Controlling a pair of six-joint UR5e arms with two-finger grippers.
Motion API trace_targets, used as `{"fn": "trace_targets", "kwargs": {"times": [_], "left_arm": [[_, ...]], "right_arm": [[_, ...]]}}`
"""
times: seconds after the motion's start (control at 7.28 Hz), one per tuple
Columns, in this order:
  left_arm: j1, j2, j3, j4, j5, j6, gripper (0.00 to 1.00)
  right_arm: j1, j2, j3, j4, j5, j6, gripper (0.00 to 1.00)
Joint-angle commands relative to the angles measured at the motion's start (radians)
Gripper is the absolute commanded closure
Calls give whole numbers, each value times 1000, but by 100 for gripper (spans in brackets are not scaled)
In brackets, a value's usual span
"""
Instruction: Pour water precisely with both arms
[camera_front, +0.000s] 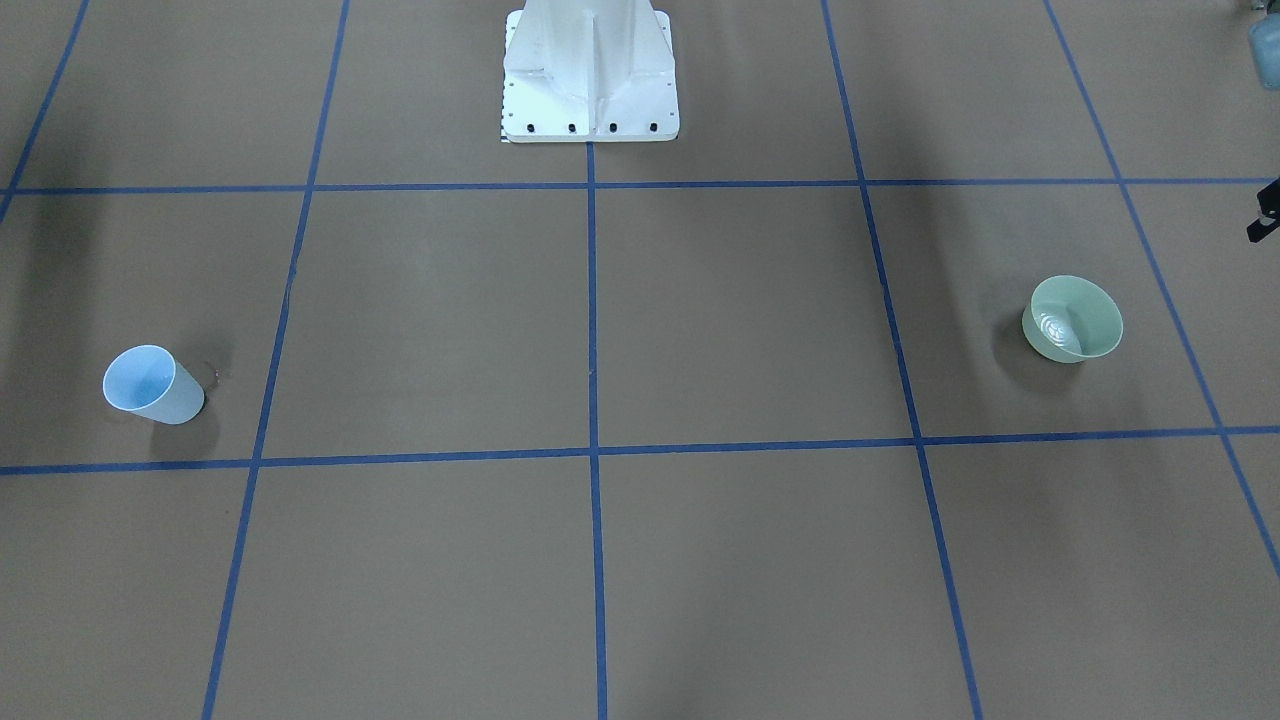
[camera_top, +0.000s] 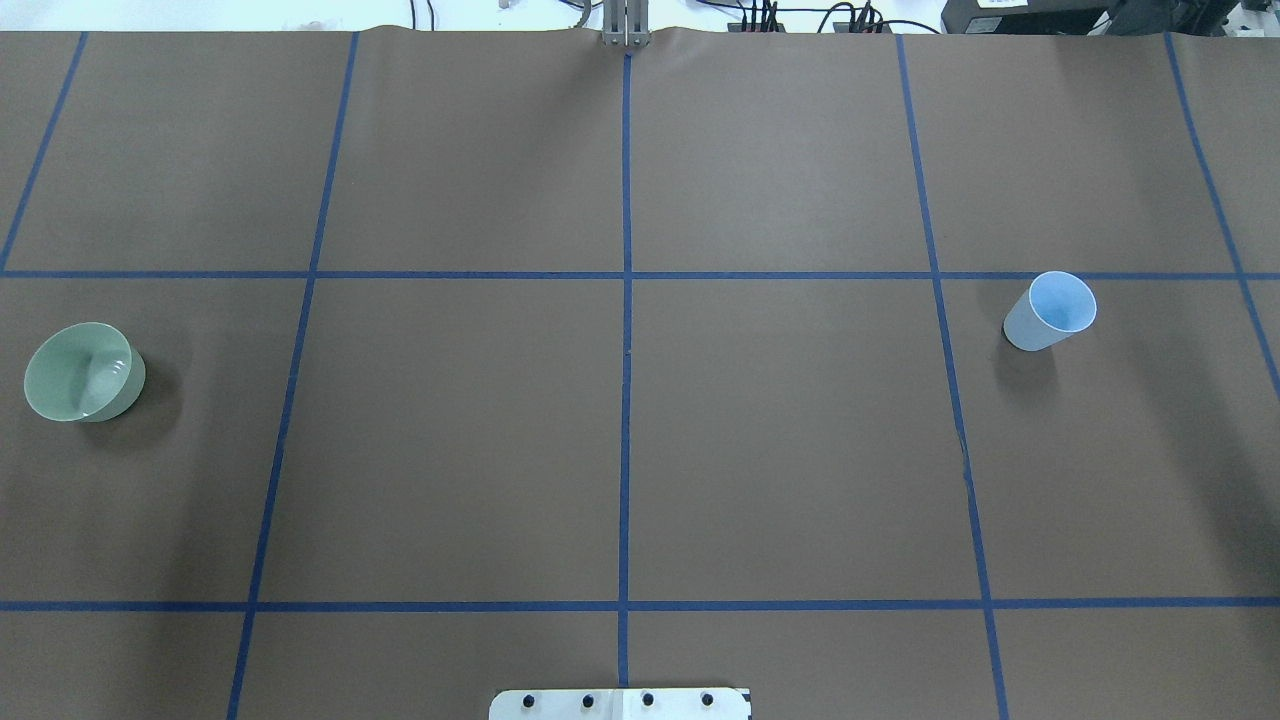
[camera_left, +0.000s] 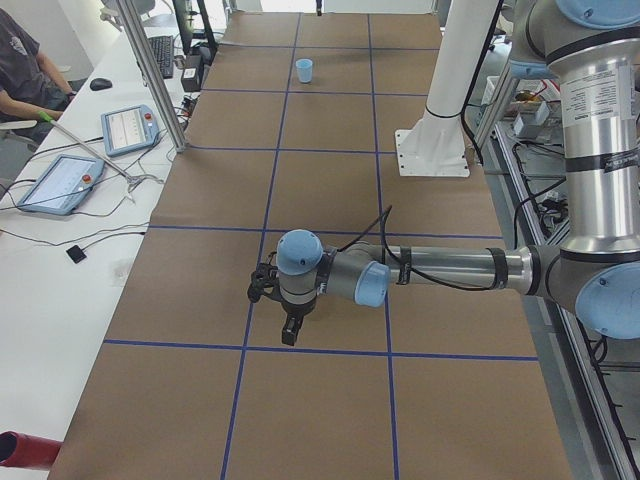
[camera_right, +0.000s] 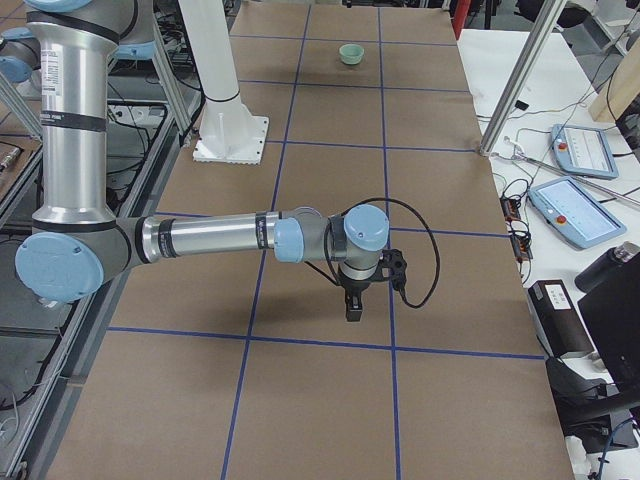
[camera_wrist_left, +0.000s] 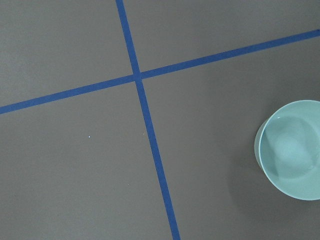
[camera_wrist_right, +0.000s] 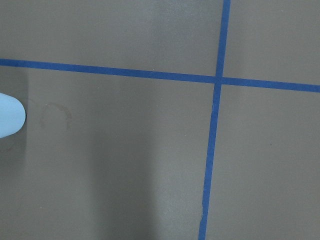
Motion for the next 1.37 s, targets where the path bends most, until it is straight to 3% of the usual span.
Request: {"fn": "trace_targets", "kwargs": {"times": [0.0, 0.41, 0.69, 0.96, 1.1, 1.24], "left_arm": [[1, 3, 7, -6, -1, -1, 0], [1, -44, -2, 51, -3, -124, 0], [1, -124, -2, 190, -1, -128, 0], [3, -127, 4, 197, -22, -129, 0], [12, -127, 4, 174, -85, -123, 0], [60, -124, 11, 113, -82, -176, 0]], "right_arm": [[0, 1, -4, 0, 0, -1, 0], [0, -1, -9, 0, 0, 0, 0], [0, 1, -9, 0, 2, -1, 0], [-2, 2, -4, 0, 2, -1, 0], [-2, 2, -4, 0, 5, -1, 0], [-5, 5, -6, 0, 3, -1, 0]]}}
